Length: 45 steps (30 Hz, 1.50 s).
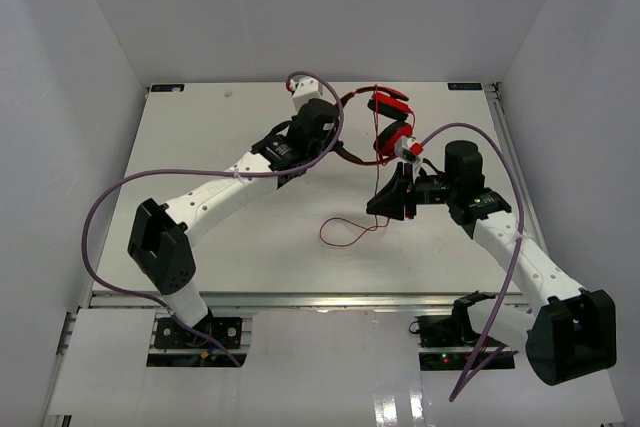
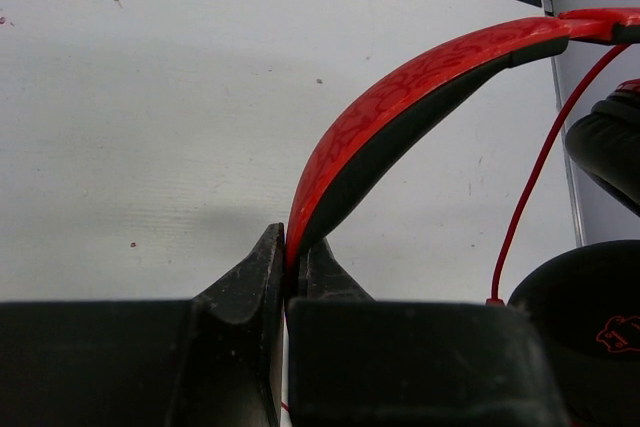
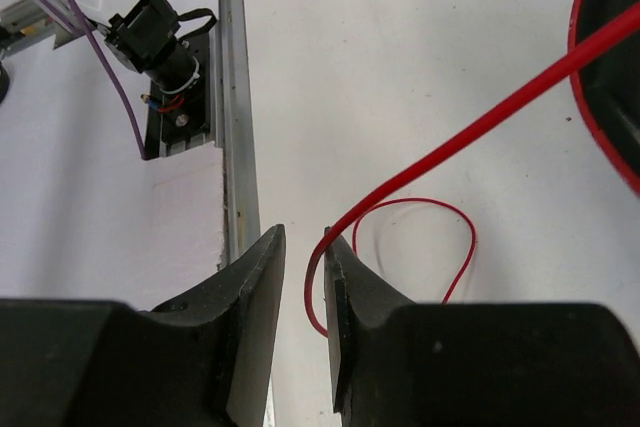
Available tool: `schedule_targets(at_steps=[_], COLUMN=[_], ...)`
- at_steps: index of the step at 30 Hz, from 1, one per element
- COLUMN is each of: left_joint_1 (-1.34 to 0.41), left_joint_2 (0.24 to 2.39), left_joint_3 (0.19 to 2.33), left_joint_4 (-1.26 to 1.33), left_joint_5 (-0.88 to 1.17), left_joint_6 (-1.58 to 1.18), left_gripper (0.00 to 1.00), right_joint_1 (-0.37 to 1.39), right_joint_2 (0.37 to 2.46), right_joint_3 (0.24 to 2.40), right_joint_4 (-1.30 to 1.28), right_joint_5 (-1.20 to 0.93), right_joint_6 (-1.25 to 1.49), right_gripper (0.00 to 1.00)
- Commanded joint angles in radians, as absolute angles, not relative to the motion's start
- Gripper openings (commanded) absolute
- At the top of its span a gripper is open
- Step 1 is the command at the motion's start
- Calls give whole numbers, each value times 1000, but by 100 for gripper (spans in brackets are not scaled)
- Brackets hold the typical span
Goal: Wrap the headphones
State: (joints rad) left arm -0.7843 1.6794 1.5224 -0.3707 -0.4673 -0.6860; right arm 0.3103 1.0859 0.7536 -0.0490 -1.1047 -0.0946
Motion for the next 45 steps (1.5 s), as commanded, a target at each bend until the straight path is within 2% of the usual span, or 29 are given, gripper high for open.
schedule_targets(at_steps=[1, 17, 24, 33, 35, 37, 39, 42, 45], left_joint_1=[-750, -666, -666, -666, -666, -666, -666, -666, -666], left_joint_2=[1615, 1588, 1594, 1570, 1581, 1591, 1598, 1604, 1603], left_joint_3=[1619, 1772, 1884, 1909, 1929, 1956, 1977, 2002, 2014], left_joint_4=[-354, -431, -532, -606, -623, -640, -650, -663, -670], left_joint_5=[-401, -235, -259, -313, -311, -310, -309, -301, -300], left_joint_6=[-742, -788, -679, -562, -549, -538, -532, -528, -528], left_gripper=[0, 0, 0, 0, 0, 0, 0, 0, 0], right_joint_1=[325, 327, 324, 307, 307, 307, 309, 310, 314], right_joint_2=[1068, 1134, 1142, 1160, 1166, 1181, 1196, 1218, 1245], right_joint_3=[718, 612, 621, 652, 662, 685, 698, 698, 685], right_joint_4=[-12, 279, 302, 304, 300, 270, 191, 97, 24], right_joint_5=[-1074, -1048, -998, -884, -886, -911, -951, -948, -936], right_joint_6=[-201, -175, -196, -228, -237, -277, -343, -513, -684], right_gripper=[29, 28, 23, 19, 24, 37, 54, 88, 93])
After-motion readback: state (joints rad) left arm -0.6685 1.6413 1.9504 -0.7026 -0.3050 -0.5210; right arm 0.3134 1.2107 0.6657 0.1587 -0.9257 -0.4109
